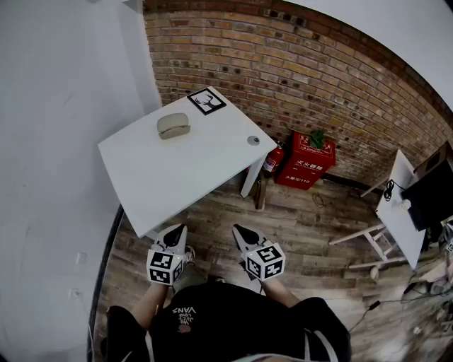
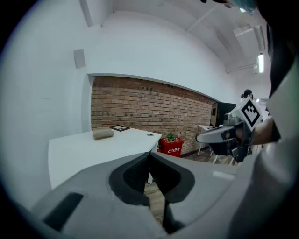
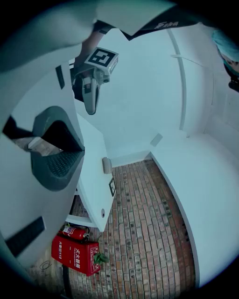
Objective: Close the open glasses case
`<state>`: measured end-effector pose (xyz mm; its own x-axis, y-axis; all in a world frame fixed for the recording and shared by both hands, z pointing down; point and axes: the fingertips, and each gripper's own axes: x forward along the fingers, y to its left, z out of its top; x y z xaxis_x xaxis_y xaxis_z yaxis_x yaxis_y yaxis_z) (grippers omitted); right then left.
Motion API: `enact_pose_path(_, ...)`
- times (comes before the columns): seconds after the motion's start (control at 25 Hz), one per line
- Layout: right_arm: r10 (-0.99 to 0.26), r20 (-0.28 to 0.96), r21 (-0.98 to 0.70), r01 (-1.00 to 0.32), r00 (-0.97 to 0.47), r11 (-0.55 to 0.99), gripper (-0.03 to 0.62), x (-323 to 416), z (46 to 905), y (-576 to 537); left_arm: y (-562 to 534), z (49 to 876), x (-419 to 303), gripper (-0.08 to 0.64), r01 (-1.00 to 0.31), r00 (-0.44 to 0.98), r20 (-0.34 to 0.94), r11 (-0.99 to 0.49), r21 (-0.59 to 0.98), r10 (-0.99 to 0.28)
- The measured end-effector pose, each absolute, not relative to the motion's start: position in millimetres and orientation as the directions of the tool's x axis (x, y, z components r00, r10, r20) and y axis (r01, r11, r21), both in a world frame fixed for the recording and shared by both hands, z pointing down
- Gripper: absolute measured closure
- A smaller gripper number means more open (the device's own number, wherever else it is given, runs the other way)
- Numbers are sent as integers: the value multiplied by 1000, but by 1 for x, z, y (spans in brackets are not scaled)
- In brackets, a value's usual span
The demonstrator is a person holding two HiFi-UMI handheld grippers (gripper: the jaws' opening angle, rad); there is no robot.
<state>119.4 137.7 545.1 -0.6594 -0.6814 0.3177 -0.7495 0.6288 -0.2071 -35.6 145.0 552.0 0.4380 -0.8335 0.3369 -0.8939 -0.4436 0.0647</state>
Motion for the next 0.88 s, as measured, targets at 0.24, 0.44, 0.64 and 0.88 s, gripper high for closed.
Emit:
enact_pose_path(0.24,-675,287,-234,-733,-680,639,592,122,539,142,151,544,-31,554,-895,436,312,-442,57,-844)
enact_pose_path(0.44,-688,241,-271,-728,-684,629,573,121,536,132,146,547,-30,361,-889,451,314,-453,71,-836)
enact_pose_path(0.64,-676,242,-297,-716,-696,632,423,115,538,112,121,550,-34,275,-880,465,323,-470,68,-824)
enact_pose_path(0.88,-677,269,-302,-728,-685,616,407,109,540,63,65,552,-33,270,-863,496,326,-497,88,-805)
